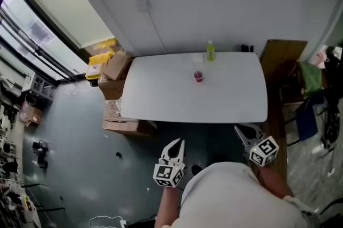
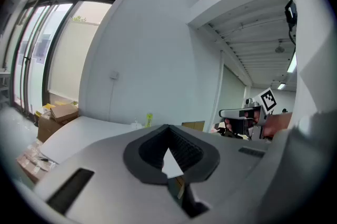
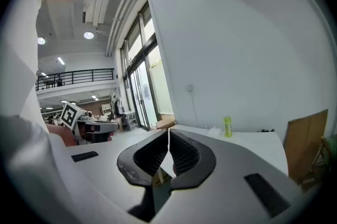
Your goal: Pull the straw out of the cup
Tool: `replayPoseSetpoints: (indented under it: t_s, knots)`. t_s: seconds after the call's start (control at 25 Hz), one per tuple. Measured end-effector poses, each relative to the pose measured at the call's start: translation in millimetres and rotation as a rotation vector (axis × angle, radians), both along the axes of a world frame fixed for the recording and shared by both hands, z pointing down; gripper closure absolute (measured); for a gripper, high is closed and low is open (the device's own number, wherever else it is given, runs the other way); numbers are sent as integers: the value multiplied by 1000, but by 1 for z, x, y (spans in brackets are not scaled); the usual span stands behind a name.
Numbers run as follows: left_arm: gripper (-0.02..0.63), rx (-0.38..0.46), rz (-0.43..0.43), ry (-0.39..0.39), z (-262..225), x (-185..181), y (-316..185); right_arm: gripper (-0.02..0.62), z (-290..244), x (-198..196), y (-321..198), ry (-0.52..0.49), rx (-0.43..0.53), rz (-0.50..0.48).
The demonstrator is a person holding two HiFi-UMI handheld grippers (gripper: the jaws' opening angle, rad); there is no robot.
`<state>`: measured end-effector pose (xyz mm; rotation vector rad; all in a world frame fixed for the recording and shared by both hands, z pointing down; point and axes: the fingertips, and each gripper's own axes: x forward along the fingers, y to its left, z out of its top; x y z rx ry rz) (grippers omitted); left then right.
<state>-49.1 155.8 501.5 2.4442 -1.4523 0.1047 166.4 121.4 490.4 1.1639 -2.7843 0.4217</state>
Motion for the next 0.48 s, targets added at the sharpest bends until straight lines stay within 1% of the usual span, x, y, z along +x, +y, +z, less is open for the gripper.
replayPoseSetpoints:
  t_s: [0.48]
  knots:
    - [607, -2, -6, -4, 2, 8, -2, 555, 3, 2, -4, -11, -6, -27]
